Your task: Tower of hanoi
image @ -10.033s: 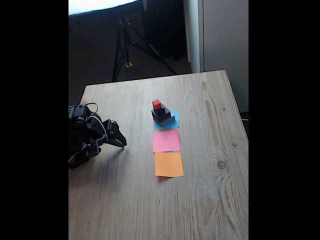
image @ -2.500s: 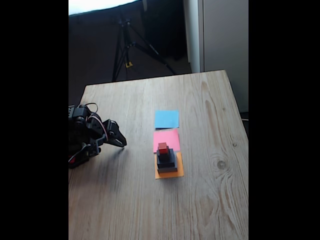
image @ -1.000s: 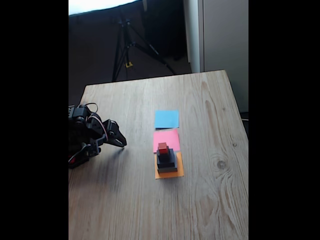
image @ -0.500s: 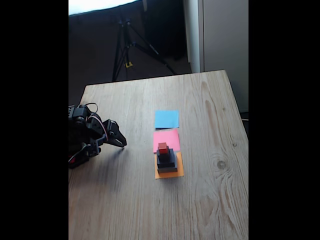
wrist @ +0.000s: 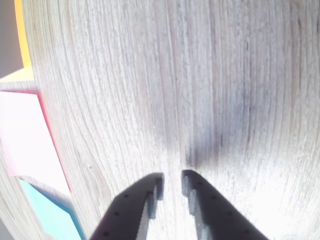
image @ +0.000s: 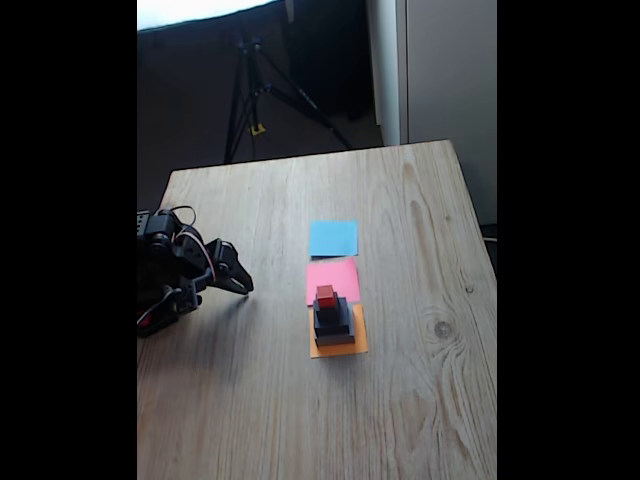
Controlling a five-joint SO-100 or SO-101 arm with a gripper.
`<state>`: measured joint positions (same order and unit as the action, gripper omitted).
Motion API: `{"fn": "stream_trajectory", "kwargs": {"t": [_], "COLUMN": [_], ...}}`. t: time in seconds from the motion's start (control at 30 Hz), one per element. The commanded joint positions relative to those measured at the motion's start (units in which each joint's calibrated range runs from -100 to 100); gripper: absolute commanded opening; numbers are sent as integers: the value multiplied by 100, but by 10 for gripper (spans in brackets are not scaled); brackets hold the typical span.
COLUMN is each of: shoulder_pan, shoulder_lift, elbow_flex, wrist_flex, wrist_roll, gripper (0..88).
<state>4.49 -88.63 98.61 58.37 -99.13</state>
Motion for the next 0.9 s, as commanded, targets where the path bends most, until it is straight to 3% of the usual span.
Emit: {"fn": "stream_trajectory", "kwargs": {"t": [0.0,0.13,0.23,0.37,0.43,0.57,0.6,0.67,0.7,0.8,0.87], "shoulder_pan": [15,73,224,291,366,575,633,817,901,1151,1293], "shoulder_lift": [-17,-17,29,596,990,1588,1724,1906,1989,2224,2383], "elbow_flex": [48,48,-188,-997,-1570,-2715,-2997,-3415,-3634,-4143,-4470], "wrist_flex": [-86,-232,-442,-572,-564,-474,-434,-442,-466,-499,-588], "wrist_roll": [-87,-87,448,1702,2639,4963,5816,9094,9462,12137,13425], "gripper": [2,2,2,2,2,3,3,3,3,4,4]}}
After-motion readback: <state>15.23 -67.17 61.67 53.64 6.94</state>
